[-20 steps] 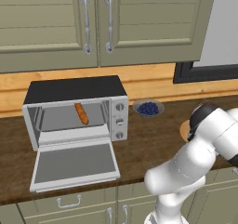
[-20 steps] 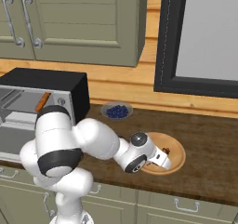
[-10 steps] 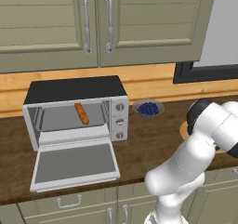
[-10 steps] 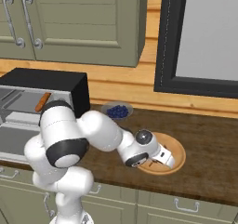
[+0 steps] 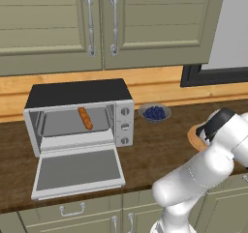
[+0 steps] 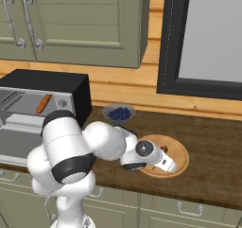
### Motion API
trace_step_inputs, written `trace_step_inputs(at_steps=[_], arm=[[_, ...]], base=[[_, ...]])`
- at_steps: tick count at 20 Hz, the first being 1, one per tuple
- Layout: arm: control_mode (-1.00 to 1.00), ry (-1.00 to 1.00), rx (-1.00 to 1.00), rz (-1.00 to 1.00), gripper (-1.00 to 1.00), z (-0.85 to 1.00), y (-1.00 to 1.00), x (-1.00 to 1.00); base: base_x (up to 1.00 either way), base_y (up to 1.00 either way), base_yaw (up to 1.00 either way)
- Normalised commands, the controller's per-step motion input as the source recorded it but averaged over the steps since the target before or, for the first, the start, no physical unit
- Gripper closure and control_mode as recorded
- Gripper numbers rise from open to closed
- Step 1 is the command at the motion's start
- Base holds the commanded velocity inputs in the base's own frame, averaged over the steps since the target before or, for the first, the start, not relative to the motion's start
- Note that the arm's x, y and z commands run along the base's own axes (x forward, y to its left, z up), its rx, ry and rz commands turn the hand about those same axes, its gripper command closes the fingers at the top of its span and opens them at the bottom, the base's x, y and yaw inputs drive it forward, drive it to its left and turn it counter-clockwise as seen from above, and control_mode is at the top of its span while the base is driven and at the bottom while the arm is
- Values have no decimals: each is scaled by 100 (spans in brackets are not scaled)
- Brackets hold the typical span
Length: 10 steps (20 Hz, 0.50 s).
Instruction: Pick up the kebab skewer and baguette bread, and place them inside the toaster oven. Close the toaster oven door and start by setting the timer.
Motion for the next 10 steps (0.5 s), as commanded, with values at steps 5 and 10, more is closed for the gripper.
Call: trace_step_inputs(at_steps=[5,10], arm=[[-100,-16,0,0,100,91,4,-14],[-100,0,0,0,100,100,13,0]], base=[[0,0,0],[0,0,0]])
